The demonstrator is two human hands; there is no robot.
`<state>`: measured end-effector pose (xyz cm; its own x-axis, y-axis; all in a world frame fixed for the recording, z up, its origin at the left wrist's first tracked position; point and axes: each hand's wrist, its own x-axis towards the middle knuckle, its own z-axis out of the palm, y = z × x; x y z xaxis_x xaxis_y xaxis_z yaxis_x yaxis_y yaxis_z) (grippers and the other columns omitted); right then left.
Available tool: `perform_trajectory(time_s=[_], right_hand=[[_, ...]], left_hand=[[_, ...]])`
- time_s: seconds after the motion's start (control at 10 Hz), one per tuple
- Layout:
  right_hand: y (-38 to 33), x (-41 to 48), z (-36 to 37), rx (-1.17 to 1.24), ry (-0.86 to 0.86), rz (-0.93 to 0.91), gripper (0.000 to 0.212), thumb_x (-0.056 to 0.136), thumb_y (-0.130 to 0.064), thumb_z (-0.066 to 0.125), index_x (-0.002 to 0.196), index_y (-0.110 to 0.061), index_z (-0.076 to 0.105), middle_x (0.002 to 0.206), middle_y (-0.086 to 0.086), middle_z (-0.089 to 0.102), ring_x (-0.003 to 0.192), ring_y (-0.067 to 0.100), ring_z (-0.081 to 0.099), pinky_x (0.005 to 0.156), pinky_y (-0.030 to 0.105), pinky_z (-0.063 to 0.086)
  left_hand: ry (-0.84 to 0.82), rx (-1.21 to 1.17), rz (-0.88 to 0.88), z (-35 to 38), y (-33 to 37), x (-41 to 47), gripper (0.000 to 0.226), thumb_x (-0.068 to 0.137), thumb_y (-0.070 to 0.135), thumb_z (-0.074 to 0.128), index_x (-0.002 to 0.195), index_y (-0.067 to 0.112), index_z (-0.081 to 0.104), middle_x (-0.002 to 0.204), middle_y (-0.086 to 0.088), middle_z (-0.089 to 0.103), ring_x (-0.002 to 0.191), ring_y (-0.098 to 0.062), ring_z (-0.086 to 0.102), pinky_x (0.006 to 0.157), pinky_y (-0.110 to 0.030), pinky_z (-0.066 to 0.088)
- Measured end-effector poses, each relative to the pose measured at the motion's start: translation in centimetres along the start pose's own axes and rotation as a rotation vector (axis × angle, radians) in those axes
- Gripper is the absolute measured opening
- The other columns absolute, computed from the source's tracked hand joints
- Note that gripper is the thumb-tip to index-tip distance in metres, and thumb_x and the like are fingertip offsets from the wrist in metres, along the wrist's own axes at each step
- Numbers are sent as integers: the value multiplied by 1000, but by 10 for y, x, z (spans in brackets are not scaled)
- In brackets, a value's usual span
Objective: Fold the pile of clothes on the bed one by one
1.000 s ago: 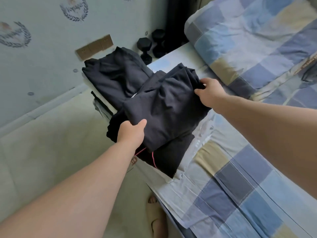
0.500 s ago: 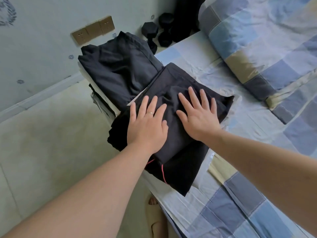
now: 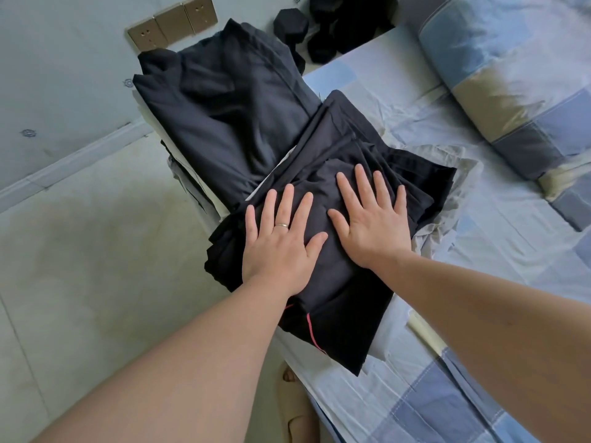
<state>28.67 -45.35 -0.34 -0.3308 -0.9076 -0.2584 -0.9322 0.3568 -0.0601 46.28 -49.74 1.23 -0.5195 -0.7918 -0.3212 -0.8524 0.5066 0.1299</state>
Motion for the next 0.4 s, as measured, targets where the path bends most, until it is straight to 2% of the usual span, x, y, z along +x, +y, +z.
perform_trajectory(time_s=[0.1, 0.2, 0.3, 0.4], right_hand=[[0, -1, -5, -2, -27, 7, 69, 96, -67, 3, 159, -40, -7, 169, -5, -8, 156, 27, -5, 123, 58, -2], [0, -4, -19, 9, -127, 3, 69, 97, -67, 8, 158, -41, -10, 169, -7, -12, 156, 25, -8, 123, 56, -3], [8, -19, -44, 65, -297, 14, 68, 100, -64, 22, 159, -41, -6, 169, -7, -12, 156, 24, -9, 124, 56, 0], [12, -49, -80, 190, -480, 19, 65, 101, -65, 27, 158, -45, 6, 169, -11, -6, 156, 24, -8, 123, 54, 6]], left_hand=[[-64, 0, 0, -9, 2, 0, 71, 97, 65, 5, 156, 36, -20, 166, 4, -26, 152, -22, -25, 122, -52, -15], [-177, -21, 1, -30, 2, -3, 70, 103, 60, 18, 157, 35, -18, 165, 4, -28, 151, -21, -27, 122, -51, -14], [-296, -117, -11, -55, 4, -18, 67, 107, 44, 32, 160, 32, -8, 167, 5, -21, 154, -19, -19, 124, -49, -7], [-388, -361, -70, -80, 16, -50, 65, 106, 39, 39, 161, 31, 5, 170, 3, 2, 156, -21, 3, 124, -48, 13]])
